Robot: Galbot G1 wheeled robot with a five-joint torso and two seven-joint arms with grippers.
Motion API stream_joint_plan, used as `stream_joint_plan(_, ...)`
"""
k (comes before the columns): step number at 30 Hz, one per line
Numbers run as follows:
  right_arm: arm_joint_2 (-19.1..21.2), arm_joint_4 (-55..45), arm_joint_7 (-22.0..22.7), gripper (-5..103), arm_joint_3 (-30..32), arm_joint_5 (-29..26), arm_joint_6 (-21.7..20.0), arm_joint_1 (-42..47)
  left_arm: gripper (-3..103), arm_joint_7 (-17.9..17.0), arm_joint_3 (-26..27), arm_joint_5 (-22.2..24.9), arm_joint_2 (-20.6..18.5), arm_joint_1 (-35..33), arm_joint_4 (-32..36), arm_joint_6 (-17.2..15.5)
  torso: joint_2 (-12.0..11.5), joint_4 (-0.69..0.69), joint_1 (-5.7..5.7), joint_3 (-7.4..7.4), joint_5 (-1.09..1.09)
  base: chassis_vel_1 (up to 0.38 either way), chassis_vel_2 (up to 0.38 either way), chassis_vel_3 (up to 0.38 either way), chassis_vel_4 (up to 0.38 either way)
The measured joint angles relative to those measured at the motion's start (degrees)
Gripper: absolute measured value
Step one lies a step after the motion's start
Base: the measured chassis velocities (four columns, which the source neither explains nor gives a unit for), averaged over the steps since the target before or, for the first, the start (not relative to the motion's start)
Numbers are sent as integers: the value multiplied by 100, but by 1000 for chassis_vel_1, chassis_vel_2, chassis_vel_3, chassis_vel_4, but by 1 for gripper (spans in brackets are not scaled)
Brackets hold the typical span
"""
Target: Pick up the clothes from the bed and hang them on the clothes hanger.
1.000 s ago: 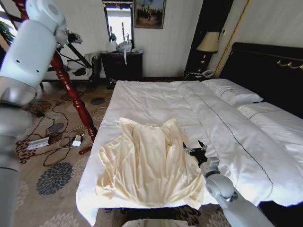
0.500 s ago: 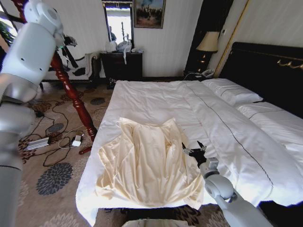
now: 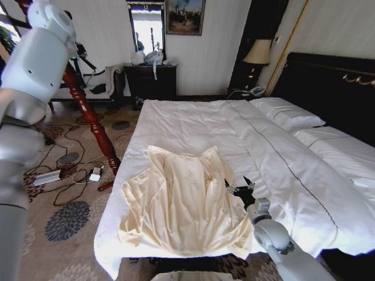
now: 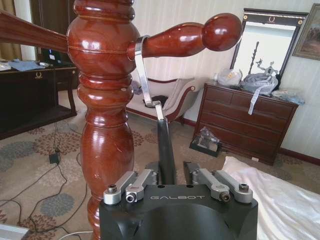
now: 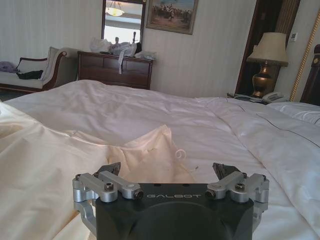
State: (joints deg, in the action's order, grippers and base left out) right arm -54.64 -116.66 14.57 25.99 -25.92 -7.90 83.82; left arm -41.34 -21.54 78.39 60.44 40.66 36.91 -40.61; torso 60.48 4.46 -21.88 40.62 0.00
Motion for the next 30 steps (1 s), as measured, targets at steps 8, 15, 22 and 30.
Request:
stream_joint_plan(8,3,-20,-2,100,0,12,2,40,14,10,-43,-11,-22,16,57,8,0,1,0,0,-1,0,0,0,0)
stream_joint_plan(15,5,-37,-1,100,0,14,4,43,14,199,-123,-164,-108,61,330,130,0,0,0,0,0,0,0,0,0)
stream_joint_plan(22,-5,-39,3,100,-9,14,4,28,14,226,-192,-101,-335,31,1097,138,0,-1,0,1,-3,0,0,0,0)
stream_joint_plan(30,-39,-25,10,100,-23,18,2,22,14,621,-248,-80,-601,-84,1832,277,0,2,2,-1,2,0,0,0,0)
